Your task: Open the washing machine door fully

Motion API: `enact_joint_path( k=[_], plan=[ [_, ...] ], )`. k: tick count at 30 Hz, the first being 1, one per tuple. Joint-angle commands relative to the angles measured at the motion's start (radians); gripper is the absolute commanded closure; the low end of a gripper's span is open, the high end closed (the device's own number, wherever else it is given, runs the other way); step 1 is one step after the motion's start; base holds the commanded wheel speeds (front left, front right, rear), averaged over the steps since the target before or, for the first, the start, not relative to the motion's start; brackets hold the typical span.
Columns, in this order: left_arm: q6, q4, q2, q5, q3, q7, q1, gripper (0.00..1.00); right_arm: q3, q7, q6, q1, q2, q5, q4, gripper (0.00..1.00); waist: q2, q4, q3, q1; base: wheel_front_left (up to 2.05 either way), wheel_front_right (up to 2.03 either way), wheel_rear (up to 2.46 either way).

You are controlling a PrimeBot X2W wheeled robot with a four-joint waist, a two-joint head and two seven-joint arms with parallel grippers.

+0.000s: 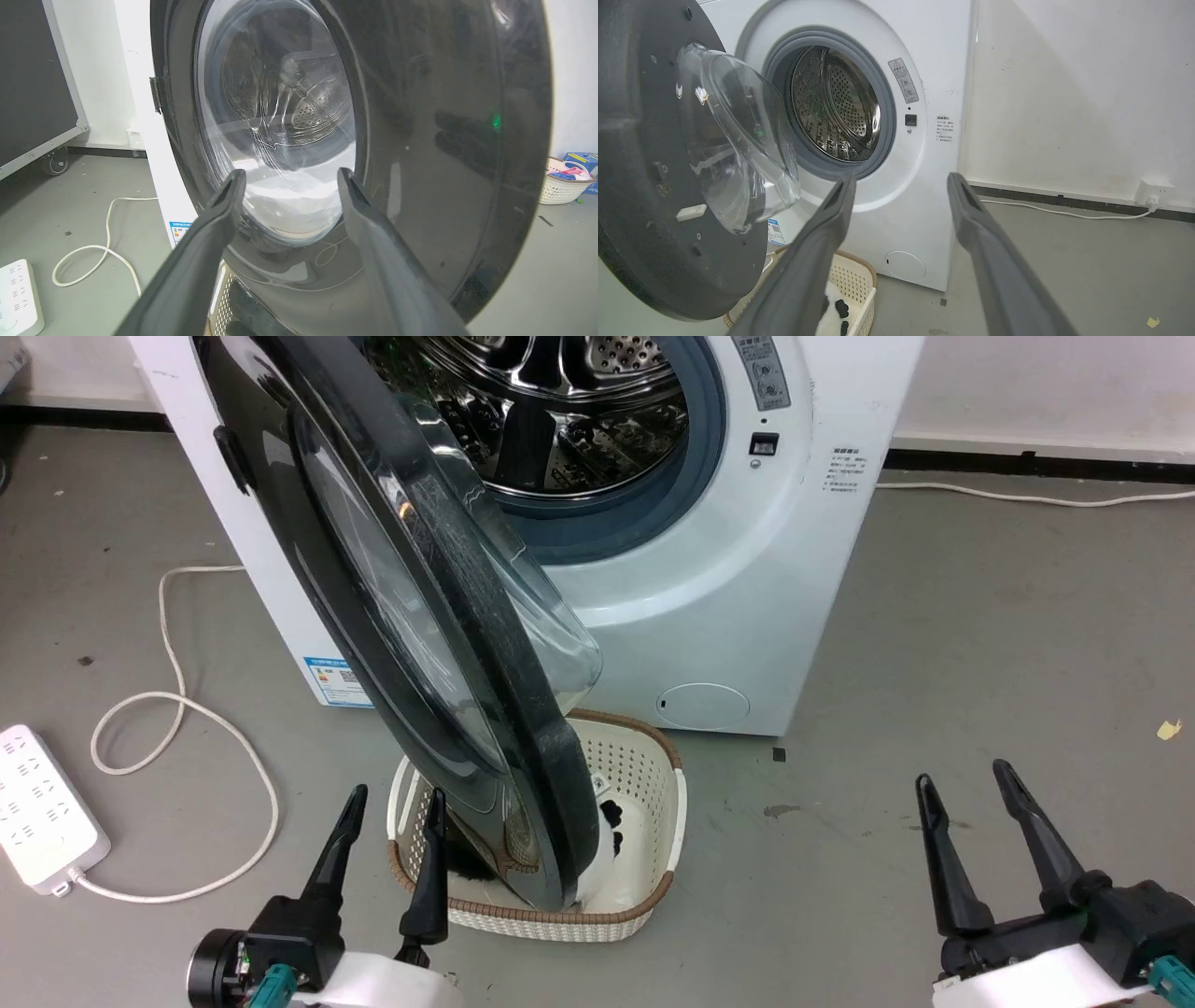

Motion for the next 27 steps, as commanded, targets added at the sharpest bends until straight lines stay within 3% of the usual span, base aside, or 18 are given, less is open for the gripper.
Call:
enact_joint_path(
  k=[1,3,4,5,13,22,27],
  plan=[
    [0.003,0.001,0.001,0.006,0.004,-0.005,-0.001,0.00,-0.003,-0.004,0.001,0.002,0.006,0.007,-0.003,0.00,0.0000,0.000,0.000,0.0000,0.00,0.00,0.00],
    [0.000,0.002,0.001,0.008,0.008,-0.005,-0.004,0.04,-0.005,-0.004,0.001,-0.001,0.007,0.006,-0.001,0.00,0.0000,-0.001,0.000,0.0000,0.00,0.00,0.00],
    [-0.002,0.001,0.001,0.008,0.010,-0.005,-0.006,0.48,-0.006,-0.004,0.001,-0.003,0.007,0.006,-0.002,0.00,0.0000,-0.001,0.001,0.0000,0.00,0.00,0.00],
    [-0.005,0.001,0.001,0.009,0.012,-0.005,-0.008,1.00,-0.006,-0.004,0.001,-0.004,0.007,0.005,-0.002,0.00,0.0000,-0.001,0.002,0.0000,0.00,0.00,0.00],
    [-0.004,-0.038,0.001,-0.016,0.020,-0.005,-0.010,1.00,-0.007,-0.004,0.001,-0.006,0.009,-0.002,-0.004,0.00,0.0000,-0.002,0.001,0.0000,0.00,0.00,0.00],
    [0.072,-0.283,0.001,-0.058,0.056,-0.005,-0.071,1.00,-0.009,-0.004,0.001,-0.002,0.009,-0.003,0.000,0.00,0.0000,0.001,-0.014,0.0000,0.00,0.00,0.00],
    [0.078,-0.404,0.001,-0.043,0.038,-0.005,-0.116,1.00,-0.008,-0.004,0.001,0.002,0.009,0.002,0.006,0.00,0.0000,-0.001,-0.028,0.0000,0.00,0.00,0.00]
  ],
)
